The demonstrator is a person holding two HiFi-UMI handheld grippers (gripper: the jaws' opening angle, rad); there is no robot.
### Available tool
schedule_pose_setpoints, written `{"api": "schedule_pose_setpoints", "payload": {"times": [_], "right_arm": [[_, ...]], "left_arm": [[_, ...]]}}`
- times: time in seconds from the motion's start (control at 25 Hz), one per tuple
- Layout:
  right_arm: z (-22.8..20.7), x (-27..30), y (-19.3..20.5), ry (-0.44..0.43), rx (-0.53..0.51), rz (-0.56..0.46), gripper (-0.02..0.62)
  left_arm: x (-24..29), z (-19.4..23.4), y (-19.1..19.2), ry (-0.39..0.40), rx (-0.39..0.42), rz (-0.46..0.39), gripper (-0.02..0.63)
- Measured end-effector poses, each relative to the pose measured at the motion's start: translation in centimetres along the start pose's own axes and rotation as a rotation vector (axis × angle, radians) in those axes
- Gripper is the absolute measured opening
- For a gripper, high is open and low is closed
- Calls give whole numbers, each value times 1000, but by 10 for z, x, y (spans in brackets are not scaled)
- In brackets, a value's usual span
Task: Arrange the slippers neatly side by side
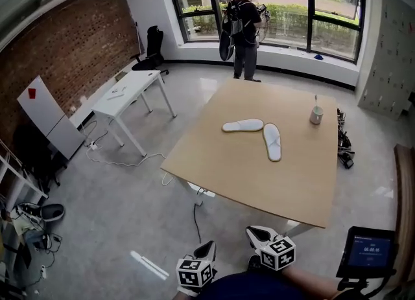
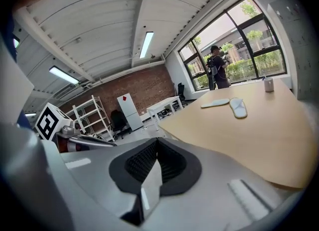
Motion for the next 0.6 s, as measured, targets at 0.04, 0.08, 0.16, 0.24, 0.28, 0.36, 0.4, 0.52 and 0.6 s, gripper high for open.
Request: {"api": "schedule_pose_setpoints", "payload": {"times": [0.04,0.08,0.16,0.24,0.28,0.36,0.4,0.52,0.6], "right_arm": [[-17,-3,-7,10,11,-6,11],[-34,-6,-13,21,21,-14,11],[-58,-8,-23,49,37,-30,11],[-66,-9,-24,74,50,-44,11],[-68,-9,-23,84,59,-50,11],[-73,-7,-23,102,82,-58,11],[-76,-7,-23,111,92,-60,11],[-86,-6,-24,132,105,-65,11],[-90,-5,-25,140,109,-65,11]], "left_arm": [[15,-9,-8,9,10,5,5],[29,-18,-16,21,24,9,5],[50,-31,-31,48,60,15,5],[58,-32,-36,68,89,24,5],[60,-30,-37,75,95,29,5],[64,-27,-40,86,98,36,5],[67,-27,-42,92,101,36,5],[76,-27,-48,104,115,43,5],[83,-27,-51,117,117,48,5]]}}
Point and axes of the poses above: the fingertips, and each gripper's own axes: x forward along the fingers, z to its left, y out of its underside, the point moved 3 cm from there along -x, backward along the fingers, and after that the axes turned 6 degrees about y, right-handed, at the moved point
